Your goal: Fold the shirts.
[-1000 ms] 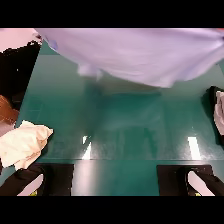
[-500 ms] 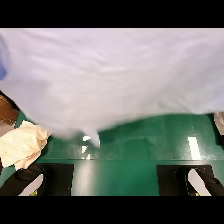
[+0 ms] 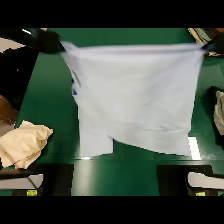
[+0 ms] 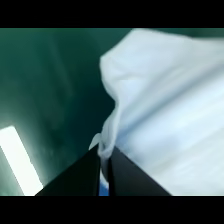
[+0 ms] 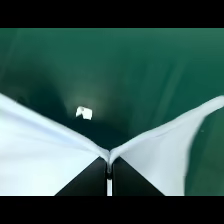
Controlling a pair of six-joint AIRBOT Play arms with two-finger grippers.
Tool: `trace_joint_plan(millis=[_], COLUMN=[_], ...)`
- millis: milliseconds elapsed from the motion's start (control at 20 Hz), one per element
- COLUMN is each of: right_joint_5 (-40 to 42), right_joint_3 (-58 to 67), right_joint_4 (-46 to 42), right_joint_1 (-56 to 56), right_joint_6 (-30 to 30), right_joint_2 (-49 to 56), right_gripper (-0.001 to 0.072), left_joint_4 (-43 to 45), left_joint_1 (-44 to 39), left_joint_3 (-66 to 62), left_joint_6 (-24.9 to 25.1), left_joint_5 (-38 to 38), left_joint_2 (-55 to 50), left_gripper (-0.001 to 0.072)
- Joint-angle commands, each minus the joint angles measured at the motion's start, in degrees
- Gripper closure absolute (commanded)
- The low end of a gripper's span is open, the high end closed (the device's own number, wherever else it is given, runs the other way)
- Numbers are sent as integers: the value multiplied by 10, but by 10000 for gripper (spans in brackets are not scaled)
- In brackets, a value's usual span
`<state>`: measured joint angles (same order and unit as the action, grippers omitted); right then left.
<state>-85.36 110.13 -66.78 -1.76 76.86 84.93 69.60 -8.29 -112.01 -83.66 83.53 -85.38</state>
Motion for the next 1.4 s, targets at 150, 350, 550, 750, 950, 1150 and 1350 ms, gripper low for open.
trace_joint_plan(millis=[150, 350, 550, 750, 950, 1150, 1350], right_joint_5=[78, 94, 28, -20, -17, -16, -14], right_joint_3=[1, 1, 1, -84, -269, -411, -495], right_joint_4=[-38, -37, -37, -32, -32, -31, -32], right_joint_1=[-75, -64, -23, 31, 76, 120, 177], right_joint_6=[15, 16, 14, -4, -18, -28, -30], right_joint_2=[204, 206, 159, 72, -45, -135, -210], right_gripper=[695, 468, 282, 282, 282, 282, 282], left_joint_4=[45, 78, 79, 79, 43, -16, -82], left_joint_1=[0, 3, 36, 58, 58, 58, 58], left_joint_3=[-1, -3, -3, 87, 292, 451, 535], left_joint_6=[-8, -30, -29, -29, -16, 2, 14], left_joint_5=[-42, -73, 3, 23, -39, -82, -139], left_joint_2=[-206, -220, -182, -108, -20, 5, 5], left_gripper=[678, 165, 165, 165, 165, 164, 165])
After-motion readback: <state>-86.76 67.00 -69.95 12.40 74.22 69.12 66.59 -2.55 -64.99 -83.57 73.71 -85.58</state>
